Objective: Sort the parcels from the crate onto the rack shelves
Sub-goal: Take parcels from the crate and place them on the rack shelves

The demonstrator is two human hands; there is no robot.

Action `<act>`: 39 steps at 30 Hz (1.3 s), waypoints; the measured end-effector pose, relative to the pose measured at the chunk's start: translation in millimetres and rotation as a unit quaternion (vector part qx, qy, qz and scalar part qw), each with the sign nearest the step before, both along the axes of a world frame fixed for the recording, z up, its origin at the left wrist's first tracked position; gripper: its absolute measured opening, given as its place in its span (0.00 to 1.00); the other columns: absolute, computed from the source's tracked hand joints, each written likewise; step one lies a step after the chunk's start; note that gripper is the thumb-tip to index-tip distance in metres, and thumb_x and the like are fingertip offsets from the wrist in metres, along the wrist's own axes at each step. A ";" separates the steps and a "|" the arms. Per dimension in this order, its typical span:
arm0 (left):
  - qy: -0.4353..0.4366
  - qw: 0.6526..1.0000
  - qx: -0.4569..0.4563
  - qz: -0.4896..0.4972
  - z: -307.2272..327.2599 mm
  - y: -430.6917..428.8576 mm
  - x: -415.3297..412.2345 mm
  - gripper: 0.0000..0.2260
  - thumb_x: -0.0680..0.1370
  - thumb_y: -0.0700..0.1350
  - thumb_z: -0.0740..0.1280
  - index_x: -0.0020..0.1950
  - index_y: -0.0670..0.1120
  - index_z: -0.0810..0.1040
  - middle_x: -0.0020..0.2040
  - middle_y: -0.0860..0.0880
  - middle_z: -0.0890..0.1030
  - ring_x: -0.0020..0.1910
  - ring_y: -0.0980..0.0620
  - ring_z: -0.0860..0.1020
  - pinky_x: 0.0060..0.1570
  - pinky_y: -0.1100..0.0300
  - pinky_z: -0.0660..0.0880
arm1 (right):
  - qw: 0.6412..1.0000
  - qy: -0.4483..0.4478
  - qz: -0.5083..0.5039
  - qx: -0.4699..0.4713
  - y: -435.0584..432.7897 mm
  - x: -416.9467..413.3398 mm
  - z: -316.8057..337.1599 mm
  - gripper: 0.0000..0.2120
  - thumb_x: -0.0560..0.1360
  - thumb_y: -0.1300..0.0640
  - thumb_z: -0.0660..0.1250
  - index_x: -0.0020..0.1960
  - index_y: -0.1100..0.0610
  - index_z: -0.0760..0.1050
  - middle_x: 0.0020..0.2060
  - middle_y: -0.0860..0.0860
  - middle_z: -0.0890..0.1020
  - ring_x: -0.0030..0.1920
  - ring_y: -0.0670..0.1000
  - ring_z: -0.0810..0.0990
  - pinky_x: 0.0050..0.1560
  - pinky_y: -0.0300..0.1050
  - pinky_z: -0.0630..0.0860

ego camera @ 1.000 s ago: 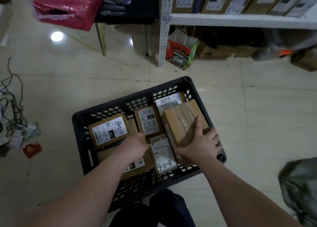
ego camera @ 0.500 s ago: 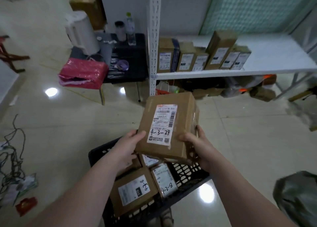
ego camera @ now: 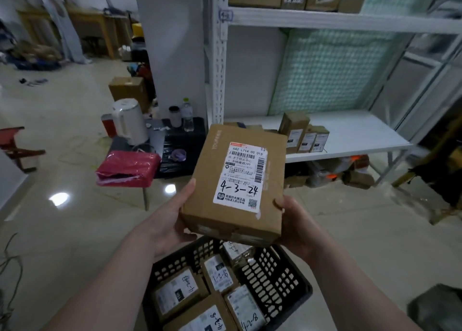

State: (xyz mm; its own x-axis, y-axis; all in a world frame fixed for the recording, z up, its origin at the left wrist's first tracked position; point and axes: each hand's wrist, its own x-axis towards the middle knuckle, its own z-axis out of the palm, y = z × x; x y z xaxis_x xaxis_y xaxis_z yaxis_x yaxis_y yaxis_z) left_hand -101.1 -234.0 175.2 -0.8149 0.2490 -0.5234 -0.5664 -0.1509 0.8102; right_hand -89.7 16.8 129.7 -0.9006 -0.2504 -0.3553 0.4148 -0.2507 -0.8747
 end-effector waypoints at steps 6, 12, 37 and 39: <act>-0.001 1.000 0.020 0.010 0.5 15.0 10.1 0.22 0.65 0.56 0.68 0.56 0.48 0.78 0.43 0.45 0.85 0.47 0.45 0.78 0.50 0.50 0.74 | 0.999 -0.018 -0.046 0.015 11.9 17.5 14.9 0.48 0.54 0.34 0.77 0.70 0.52 0.71 0.63 0.58 0.79 0.64 0.64 0.75 0.59 0.61 0.76; 0.129 0.991 -0.020 0.004 3.9 53.6 17.9 0.46 0.52 0.53 0.76 0.70 0.53 0.68 0.53 0.50 0.81 0.46 0.53 0.80 0.34 0.61 0.77 | 0.994 -0.077 -0.081 0.014 31.6 26.8 29.5 0.23 0.75 0.38 0.62 0.61 0.53 0.77 0.52 0.54 0.85 0.45 0.54 0.85 0.43 0.49 0.80; 0.255 0.944 -0.193 -0.076 -5.5 425.1 20.7 0.50 0.55 0.60 0.76 0.74 0.65 0.58 0.69 0.50 0.67 0.63 0.48 0.72 0.57 0.51 0.76 | 0.959 -0.121 -0.256 -0.006 369.6 63.8 18.6 0.19 0.74 0.35 0.64 0.53 0.49 0.81 0.41 0.49 0.87 0.51 0.53 0.83 0.58 0.57 0.77; 0.262 0.949 -0.169 -0.056 2.3 439.1 12.0 0.48 0.58 0.56 0.78 0.74 0.62 0.60 0.70 0.50 0.67 0.64 0.49 0.72 0.56 0.54 0.75 | 0.959 -0.108 -0.262 -0.013 382.2 54.8 21.7 0.21 0.72 0.35 0.66 0.56 0.49 0.81 0.46 0.50 0.87 0.54 0.54 0.82 0.61 0.59 0.76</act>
State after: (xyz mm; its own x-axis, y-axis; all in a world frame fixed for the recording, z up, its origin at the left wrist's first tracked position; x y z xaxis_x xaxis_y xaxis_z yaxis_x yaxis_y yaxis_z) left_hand -89.1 205.1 177.5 -0.9634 0.2396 -0.1199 -0.0708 0.2040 0.9764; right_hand -34.9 399.0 151.3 -0.8107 0.2052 -0.5483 0.3976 -0.4944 -0.7730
